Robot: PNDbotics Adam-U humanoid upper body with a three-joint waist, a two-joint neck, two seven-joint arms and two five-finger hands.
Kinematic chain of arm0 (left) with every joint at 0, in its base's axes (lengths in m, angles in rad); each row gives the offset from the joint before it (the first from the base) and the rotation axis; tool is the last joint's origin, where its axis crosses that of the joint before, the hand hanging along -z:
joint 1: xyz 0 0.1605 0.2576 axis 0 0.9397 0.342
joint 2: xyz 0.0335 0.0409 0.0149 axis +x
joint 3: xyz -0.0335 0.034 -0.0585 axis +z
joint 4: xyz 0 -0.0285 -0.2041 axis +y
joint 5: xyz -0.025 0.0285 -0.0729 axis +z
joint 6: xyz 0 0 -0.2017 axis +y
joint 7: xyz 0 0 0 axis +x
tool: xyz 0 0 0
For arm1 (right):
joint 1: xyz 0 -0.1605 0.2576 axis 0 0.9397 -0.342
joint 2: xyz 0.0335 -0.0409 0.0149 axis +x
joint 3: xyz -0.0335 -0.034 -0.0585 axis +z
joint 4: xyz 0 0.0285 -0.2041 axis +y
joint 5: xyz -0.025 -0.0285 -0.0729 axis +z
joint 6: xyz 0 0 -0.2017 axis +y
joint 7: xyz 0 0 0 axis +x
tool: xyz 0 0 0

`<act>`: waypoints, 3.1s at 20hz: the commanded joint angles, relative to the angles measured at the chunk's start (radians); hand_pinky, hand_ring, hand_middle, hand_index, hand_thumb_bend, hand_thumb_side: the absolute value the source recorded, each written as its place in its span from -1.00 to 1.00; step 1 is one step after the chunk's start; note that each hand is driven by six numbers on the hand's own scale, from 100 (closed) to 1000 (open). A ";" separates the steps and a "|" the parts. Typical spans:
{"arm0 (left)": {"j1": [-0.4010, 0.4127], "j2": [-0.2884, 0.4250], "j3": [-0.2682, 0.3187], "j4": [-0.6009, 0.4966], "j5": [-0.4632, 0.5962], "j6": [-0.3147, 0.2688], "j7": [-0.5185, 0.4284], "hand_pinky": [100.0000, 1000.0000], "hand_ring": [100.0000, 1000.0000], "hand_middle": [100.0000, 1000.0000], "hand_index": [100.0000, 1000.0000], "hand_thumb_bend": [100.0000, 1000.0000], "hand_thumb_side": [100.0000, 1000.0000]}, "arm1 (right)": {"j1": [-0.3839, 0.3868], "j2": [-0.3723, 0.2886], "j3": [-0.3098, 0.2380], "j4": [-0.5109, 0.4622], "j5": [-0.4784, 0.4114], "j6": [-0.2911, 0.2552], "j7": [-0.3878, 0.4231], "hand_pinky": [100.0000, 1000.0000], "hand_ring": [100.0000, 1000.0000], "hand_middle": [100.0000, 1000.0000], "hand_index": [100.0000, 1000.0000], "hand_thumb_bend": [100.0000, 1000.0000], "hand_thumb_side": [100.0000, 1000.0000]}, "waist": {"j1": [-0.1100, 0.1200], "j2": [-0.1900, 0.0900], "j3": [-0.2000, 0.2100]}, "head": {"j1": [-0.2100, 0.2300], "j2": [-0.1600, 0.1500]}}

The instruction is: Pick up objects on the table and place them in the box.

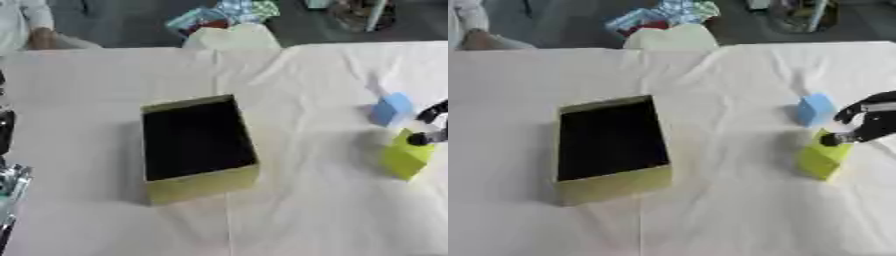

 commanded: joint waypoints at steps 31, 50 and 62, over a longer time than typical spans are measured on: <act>-0.008 0.016 0.002 -0.015 -0.002 -0.003 0.001 0.69 0.21 0.45 0.40 -0.18 0.25 | -0.005 0.025 0.005 0.075 0.089 -0.068 0.000 0.42 0.47 0.78 0.98 0.03 0.98 | 0.005 -0.006 0.006 | 0.032 0.005; -0.009 0.011 0.001 -0.015 0.000 -0.001 -0.001 0.69 0.20 0.45 0.40 -0.18 0.25 | 0.004 0.061 0.004 0.071 0.077 -0.066 0.000 0.24 0.22 0.35 0.74 -0.44 0.40 | 0.006 -0.004 0.010 | 0.034 0.005; -0.009 0.012 0.001 -0.015 0.000 -0.001 -0.004 0.70 0.20 0.45 0.40 -0.18 0.25 | -0.001 0.060 -0.003 0.014 -0.033 0.005 0.000 0.12 0.07 0.12 0.47 -1.00 0.34 | 0.005 -0.005 0.012 | 0.034 0.005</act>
